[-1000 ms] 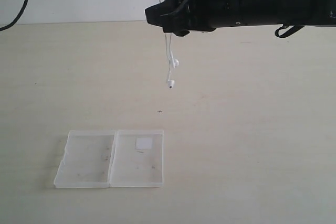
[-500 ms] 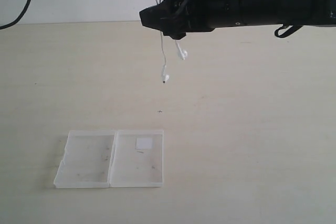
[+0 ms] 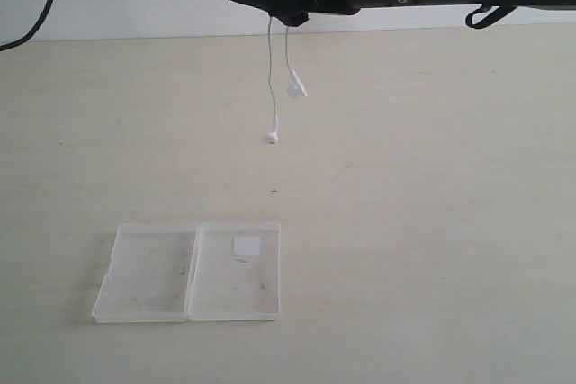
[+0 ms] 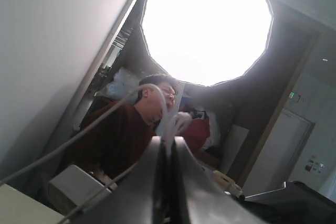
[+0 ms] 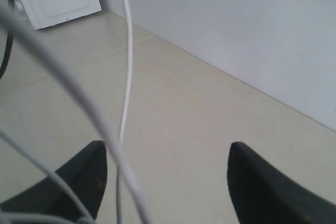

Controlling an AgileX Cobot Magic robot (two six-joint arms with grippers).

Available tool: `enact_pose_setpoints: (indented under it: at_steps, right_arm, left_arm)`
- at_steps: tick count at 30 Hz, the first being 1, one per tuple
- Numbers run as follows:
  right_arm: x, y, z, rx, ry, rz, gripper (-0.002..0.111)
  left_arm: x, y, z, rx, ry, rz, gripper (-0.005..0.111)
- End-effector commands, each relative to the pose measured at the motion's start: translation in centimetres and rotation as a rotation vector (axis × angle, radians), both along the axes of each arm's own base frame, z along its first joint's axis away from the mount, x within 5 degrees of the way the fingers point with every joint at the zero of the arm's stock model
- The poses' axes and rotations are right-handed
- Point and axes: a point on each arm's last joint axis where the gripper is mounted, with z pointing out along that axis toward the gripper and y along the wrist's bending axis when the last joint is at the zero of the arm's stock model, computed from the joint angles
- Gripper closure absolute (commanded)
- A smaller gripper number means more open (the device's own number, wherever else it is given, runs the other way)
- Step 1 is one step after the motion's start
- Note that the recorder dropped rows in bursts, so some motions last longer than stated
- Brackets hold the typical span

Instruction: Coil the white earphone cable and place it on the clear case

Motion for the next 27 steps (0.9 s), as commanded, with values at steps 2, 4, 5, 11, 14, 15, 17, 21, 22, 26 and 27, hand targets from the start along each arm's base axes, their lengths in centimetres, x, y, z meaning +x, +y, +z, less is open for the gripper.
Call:
enact_pose_setpoints:
  at_steps: [2,4,5,11,14,15,17,21,22,26,27]
  right_arm:
    - [0.5,0.4,-0.9,0.021,0.066,-0.007,0.045]
    - [0.6,0.5,-1.3,0.024,0.09,-0.008,0.045]
    - [0.7,0.5,-1.5,0.026,0.1,-0.008,0.045]
    - [0.8,0.5,-1.7,0.022,0.103,-0.013,0.055]
    - [0.8,0.5,-1.7,0.021,0.103,-0.015,0.082]
    - [0.8,0.5,-1.6,0.022,0.101,-0.015,0.09]
    - [0.8,0.5,-1.6,0.023,0.101,-0.013,0.108]
    - [-0.3,0.1,-0.6,-0.003,0.151,-0.003,0.108]
    - [-0.7,-0.2,-0.3,-0.036,0.154,-0.009,0.108]
    - [-2.2,-1.5,0.8,-0.164,0.182,-0.021,0.108]
    - [-2.7,-1.9,0.9,-0.209,0.191,-0.029,0.108]
  left_arm:
    - [0.0,0.0,0.4,-0.026,0.0,-0.002,0.107]
    - [0.0,0.0,0.4,-0.029,0.006,-0.006,0.107]
    - [-0.1,0.0,0.4,-0.03,0.005,-0.008,0.107]
    - [-0.1,0.0,0.4,-0.031,0.004,-0.01,0.107]
    - [-0.1,0.0,0.4,-0.031,0.004,-0.01,0.107]
    - [-0.1,0.0,0.4,-0.031,0.004,-0.01,0.107]
    - [-0.1,0.0,0.4,-0.031,0.004,-0.01,0.107]
    - [0.0,0.2,0.4,-0.031,0.004,-0.005,0.107]
    - [0.1,0.4,0.4,-0.029,0.003,0.002,0.107]
    - [0.0,0.0,-0.5,0.077,0.018,-0.018,0.107]
    - [-0.1,-0.1,-0.7,0.091,0.032,-0.032,0.107]
